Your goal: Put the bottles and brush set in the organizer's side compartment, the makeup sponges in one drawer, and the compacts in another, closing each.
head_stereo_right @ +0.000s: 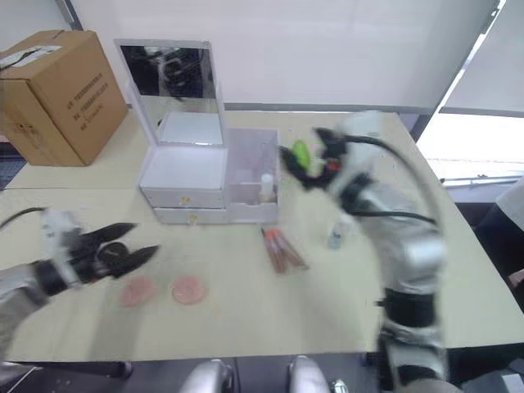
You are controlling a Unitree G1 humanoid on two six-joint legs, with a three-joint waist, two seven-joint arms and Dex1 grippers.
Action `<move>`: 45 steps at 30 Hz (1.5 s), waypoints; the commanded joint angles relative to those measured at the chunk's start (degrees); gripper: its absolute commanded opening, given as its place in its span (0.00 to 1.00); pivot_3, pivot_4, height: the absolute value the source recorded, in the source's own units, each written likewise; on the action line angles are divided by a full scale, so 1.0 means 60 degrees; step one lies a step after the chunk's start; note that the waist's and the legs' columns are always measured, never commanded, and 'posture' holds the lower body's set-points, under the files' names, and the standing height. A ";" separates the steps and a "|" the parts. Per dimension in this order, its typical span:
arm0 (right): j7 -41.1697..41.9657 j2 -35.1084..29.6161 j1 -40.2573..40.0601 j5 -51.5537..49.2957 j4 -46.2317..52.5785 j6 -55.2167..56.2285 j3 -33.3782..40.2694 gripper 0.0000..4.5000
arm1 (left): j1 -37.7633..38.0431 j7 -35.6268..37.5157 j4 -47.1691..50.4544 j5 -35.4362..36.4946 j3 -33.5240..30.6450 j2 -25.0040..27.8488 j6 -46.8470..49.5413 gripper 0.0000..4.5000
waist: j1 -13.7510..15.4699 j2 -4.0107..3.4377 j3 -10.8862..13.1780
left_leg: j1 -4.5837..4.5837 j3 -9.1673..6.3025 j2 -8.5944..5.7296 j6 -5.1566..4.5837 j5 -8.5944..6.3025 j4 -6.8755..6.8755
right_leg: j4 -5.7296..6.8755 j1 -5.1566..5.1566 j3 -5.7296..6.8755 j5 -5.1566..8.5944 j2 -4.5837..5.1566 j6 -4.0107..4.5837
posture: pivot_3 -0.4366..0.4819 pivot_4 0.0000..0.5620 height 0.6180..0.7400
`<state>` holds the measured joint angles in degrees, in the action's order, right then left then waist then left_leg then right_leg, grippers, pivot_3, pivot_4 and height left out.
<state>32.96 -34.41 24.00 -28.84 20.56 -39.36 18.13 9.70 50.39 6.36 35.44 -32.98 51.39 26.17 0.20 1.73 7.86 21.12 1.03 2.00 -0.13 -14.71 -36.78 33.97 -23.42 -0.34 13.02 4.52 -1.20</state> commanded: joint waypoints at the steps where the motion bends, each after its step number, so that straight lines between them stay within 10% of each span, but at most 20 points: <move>1: 0.1874 -0.1292 -0.1243 -0.0431 -0.0456 0.0858 0.1660 1.00 | -0.0007 0.0714 -0.2530 -0.0922 -0.1235 0.0906 -0.1522 1.00 | 0.0009 0.0006 0.0005 | 0.0001 0.0007 0.0000 -0.0001 -0.0002 0.0006 | 0.0000 -0.0004 -0.0002 0.0000 0.0004 0.0000 | 0.48 0.27 1.00; 11: 0.3746 -0.2095 -0.4928 0.0341 -0.3833 0.3491 0.3475 1.00 | -0.0458 0.0589 -0.8931 -0.2746 -0.1333 0.2308 -0.4482 1.00 | 0.0008 0.0060 -0.0004 | -0.0008 0.0143 0.0008 0.0013 -0.0010 0.0146 | 0.0005 -0.0107 0.0042 -0.0007 0.0139 -0.0014 | 0.48 0.27 1.00; 26: 0.4335 -0.2003 -0.5194 -0.0596 -0.3770 0.3372 0.3189 1.00 | -0.1464 0.1051 -0.9534 -0.2690 -0.1085 0.2243 -0.4956 1.00 | 0.0090 0.0075 -0.0009 | -0.0010 0.0369 0.0144 0.0080 -0.0048 0.0142 | 0.0006 -0.0112 0.0296 -0.0038 0.0275 -0.0017 | 0.48 0.27 1.00; 34: 0.2897 -0.1325 -0.4851 -0.1810 -0.0667 0.1605 0.2407 1.00 | -0.0496 0.0921 -0.4031 -0.1390 -0.0768 0.0186 -0.3233 1.00 | 0.0097 0.0069 -0.0023 | -0.0005 0.0394 0.0155 0.0083 -0.0049 0.0142 | 0.0010 -0.0106 0.0334 -0.0059 0.0320 -0.0015 | 0.48 0.27 1.00; 45: -0.1352 0.0281 -0.4034 -0.0831 0.1484 0.0200 0.0524 1.00 | -0.0119 -0.0408 0.2884 -0.0077 0.2390 -0.2213 -0.0543 1.00 | 0.0195 0.0118 -0.0043 | 0.0028 0.0395 0.0135 0.0018 -0.0006 0.0065 | 0.0006 -0.0063 0.0317 -0.0104 0.0280 -0.0037 | 0.48 0.27 1.00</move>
<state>28.52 -33.39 -1.23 -35.60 27.66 -38.23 22.04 9.97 48.53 18.02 33.16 -21.00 38.10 21.53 1.38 2.44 7.60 21.29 3.40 2.81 -0.05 -14.73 -36.39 34.00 -23.72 1.54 12.39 6.19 -1.42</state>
